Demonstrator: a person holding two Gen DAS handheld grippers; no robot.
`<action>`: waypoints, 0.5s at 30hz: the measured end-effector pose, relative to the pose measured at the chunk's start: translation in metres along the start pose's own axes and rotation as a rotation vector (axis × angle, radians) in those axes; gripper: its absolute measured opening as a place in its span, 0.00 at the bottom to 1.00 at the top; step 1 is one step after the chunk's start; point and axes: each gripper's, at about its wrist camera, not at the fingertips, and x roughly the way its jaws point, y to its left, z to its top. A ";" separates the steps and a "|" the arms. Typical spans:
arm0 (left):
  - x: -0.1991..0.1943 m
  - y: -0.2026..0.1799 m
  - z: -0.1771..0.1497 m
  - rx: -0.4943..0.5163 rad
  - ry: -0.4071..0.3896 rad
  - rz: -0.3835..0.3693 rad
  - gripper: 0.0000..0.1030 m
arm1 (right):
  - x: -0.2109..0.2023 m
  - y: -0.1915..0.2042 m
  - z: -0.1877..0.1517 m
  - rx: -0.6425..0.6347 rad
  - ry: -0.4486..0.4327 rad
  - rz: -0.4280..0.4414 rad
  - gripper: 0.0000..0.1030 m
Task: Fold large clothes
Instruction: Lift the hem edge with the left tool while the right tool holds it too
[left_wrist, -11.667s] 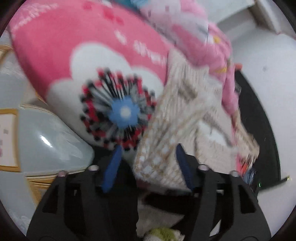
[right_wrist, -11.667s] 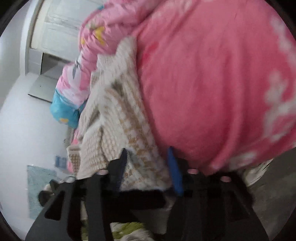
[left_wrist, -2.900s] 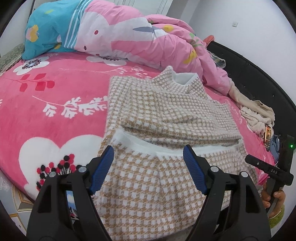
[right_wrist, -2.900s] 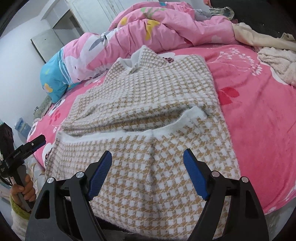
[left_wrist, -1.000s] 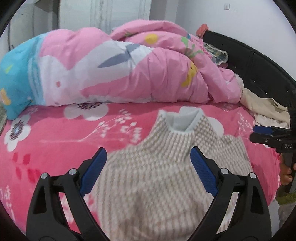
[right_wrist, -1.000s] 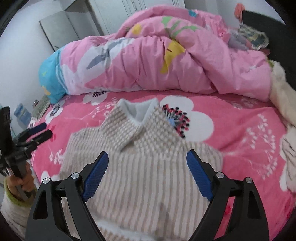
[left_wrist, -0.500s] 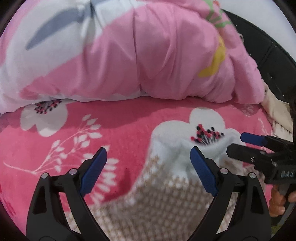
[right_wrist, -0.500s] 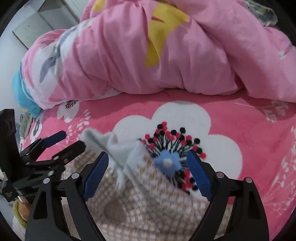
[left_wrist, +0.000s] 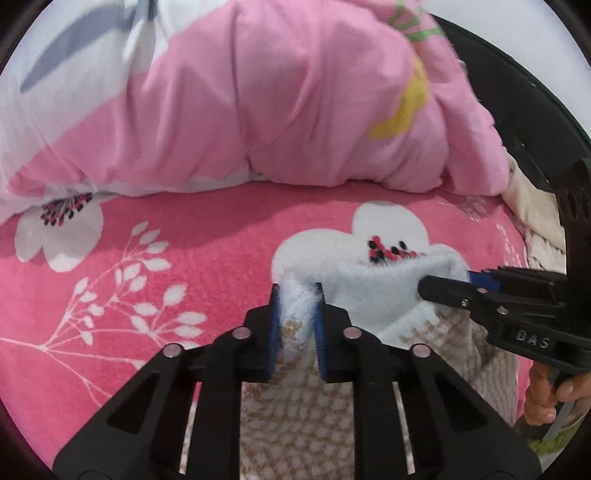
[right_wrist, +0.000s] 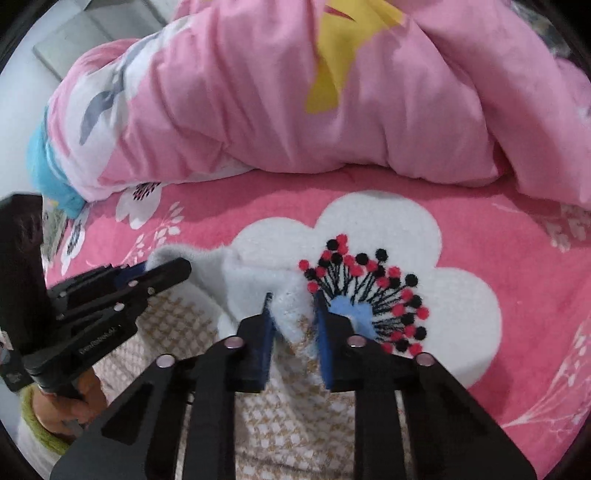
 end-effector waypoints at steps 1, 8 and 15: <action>-0.007 -0.003 -0.002 0.016 -0.008 -0.002 0.12 | -0.004 0.003 -0.003 -0.013 -0.006 -0.005 0.14; -0.055 -0.024 -0.030 0.105 -0.056 -0.029 0.11 | -0.040 0.019 -0.031 -0.090 -0.079 -0.022 0.12; -0.098 -0.038 -0.084 0.181 -0.100 -0.041 0.11 | -0.067 0.033 -0.076 -0.160 -0.127 -0.040 0.12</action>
